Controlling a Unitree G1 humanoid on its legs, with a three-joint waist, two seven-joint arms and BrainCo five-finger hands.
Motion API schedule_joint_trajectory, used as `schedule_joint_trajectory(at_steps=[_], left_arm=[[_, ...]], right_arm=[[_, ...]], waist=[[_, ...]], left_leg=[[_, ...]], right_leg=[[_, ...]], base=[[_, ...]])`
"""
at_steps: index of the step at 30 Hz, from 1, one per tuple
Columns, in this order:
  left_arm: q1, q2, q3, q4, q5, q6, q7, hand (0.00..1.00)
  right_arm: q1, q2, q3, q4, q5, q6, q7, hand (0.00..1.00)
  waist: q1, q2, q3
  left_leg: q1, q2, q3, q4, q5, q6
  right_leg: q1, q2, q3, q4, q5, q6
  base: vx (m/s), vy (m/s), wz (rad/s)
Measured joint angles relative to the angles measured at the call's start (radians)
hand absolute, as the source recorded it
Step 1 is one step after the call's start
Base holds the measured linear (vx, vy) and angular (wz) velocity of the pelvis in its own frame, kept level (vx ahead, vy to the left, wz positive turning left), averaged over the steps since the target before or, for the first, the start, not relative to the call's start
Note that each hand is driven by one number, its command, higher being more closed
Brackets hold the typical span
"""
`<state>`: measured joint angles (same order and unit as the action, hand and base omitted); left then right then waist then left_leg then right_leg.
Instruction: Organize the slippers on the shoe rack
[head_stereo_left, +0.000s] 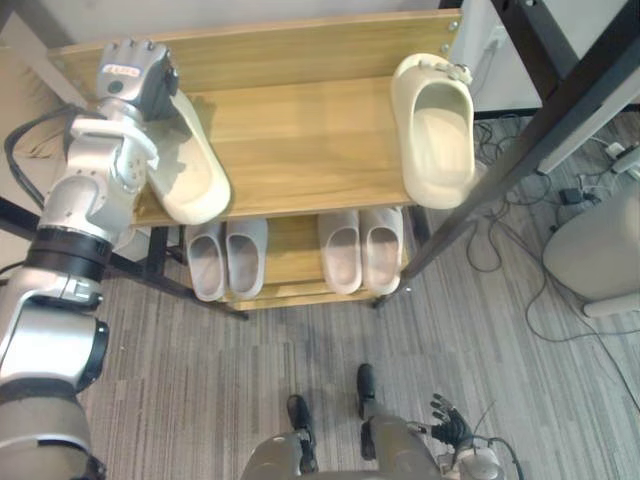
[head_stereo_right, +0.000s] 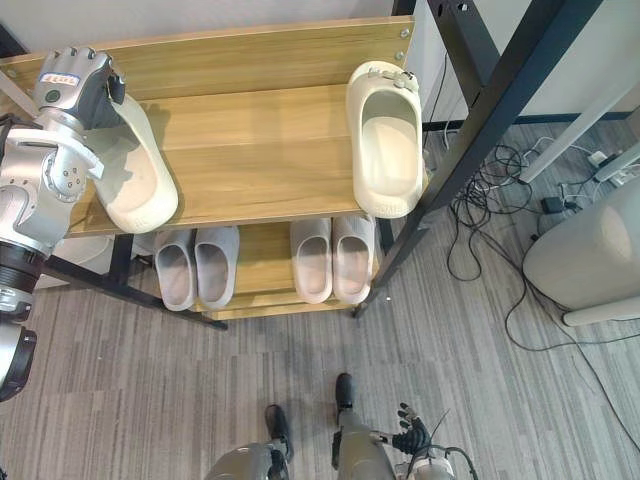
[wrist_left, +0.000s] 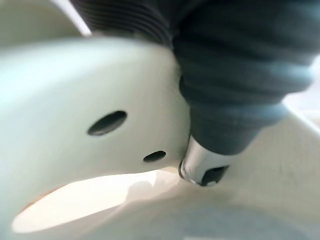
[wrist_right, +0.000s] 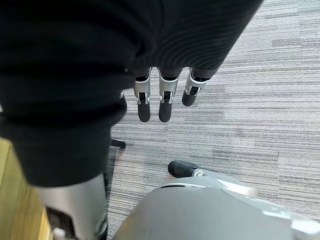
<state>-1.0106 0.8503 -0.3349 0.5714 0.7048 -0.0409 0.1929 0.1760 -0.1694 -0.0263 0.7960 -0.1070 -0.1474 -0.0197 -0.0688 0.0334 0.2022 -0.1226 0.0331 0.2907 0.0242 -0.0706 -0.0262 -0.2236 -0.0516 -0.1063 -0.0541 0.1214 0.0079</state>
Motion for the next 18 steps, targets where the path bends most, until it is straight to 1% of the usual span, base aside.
schedule_joint_trajectory(at_steps=[2, 5, 6, 7, 10, 14, 18], left_arm=[[0.000, -0.002, 0.000, -0.001, 0.000, 0.000, 0.000, 1.00], [0.005, -0.012, 0.000, -0.027, 0.000, -0.002, 0.000, 1.00], [0.008, -0.017, 0.000, -0.048, 0.000, -0.005, 0.001, 1.00], [0.019, -0.030, 0.000, -0.083, 0.000, -0.019, 0.001, 1.00], [0.044, -0.052, 0.000, -0.116, 0.001, -0.032, 0.002, 1.00], [0.044, -0.060, 0.000, -0.124, 0.002, -0.033, 0.005, 1.00], [0.040, -0.085, -0.024, -0.134, 0.014, -0.033, 0.024, 1.00]], right_arm=[[0.000, 0.000, 0.000, 0.001, 0.000, 0.000, 0.000, 0.00], [0.000, 0.003, 0.001, 0.003, 0.000, 0.000, 0.000, 0.00], [0.000, 0.003, 0.001, 0.003, 0.000, 0.000, 0.001, 0.00], [0.000, 0.003, 0.001, 0.004, -0.001, 0.000, 0.001, 0.00], [-0.002, 0.003, 0.004, 0.004, -0.001, 0.000, 0.001, 0.00], [-0.005, 0.002, 0.010, 0.005, -0.002, 0.000, 0.000, 0.00], [-0.013, 0.001, 0.012, 0.006, -0.002, 0.000, 0.000, 0.00]], waist=[[-0.002, 0.000, 0.000], [-0.005, -0.007, 0.004], [-0.007, -0.008, 0.005], [-0.011, -0.008, 0.005], [-0.015, -0.008, 0.005], [-0.023, -0.009, 0.005], [-0.035, -0.009, 0.005]], left_leg=[[0.003, -0.001, -0.002, 0.000, 0.000, 0.000], [0.024, -0.003, -0.007, -0.001, -0.001, 0.002], [0.026, -0.004, -0.013, -0.001, -0.001, 0.002], [0.026, -0.006, -0.023, -0.001, -0.001, 0.002], [0.031, -0.009, -0.026, -0.001, -0.002, 0.003], [0.032, -0.011, -0.025, -0.001, -0.002, 0.004], [0.031, -0.016, -0.021, -0.001, -0.002, 0.006]], right_leg=[[0.005, -0.001, -0.001, -0.003, 0.001, 0.001], [0.034, -0.001, -0.005, -0.015, 0.002, 0.002], [0.039, -0.002, -0.010, -0.019, 0.003, 0.003], [0.045, -0.005, -0.018, -0.022, 0.004, 0.003], [0.051, -0.007, -0.021, -0.024, 0.005, 0.004], [0.051, -0.009, -0.019, -0.026, 0.008, 0.008], [0.050, -0.013, -0.009, -0.034, 0.018, 0.011]], base=[[0.00, -0.006, 0.02], [0.00, -0.010, 0.04], [-0.01, -0.018, 0.17], [-0.01, -0.017, 0.15], [0.00, -0.004, 0.04], [0.00, 0.000, 0.00], [-0.02, -0.003, -0.05]])
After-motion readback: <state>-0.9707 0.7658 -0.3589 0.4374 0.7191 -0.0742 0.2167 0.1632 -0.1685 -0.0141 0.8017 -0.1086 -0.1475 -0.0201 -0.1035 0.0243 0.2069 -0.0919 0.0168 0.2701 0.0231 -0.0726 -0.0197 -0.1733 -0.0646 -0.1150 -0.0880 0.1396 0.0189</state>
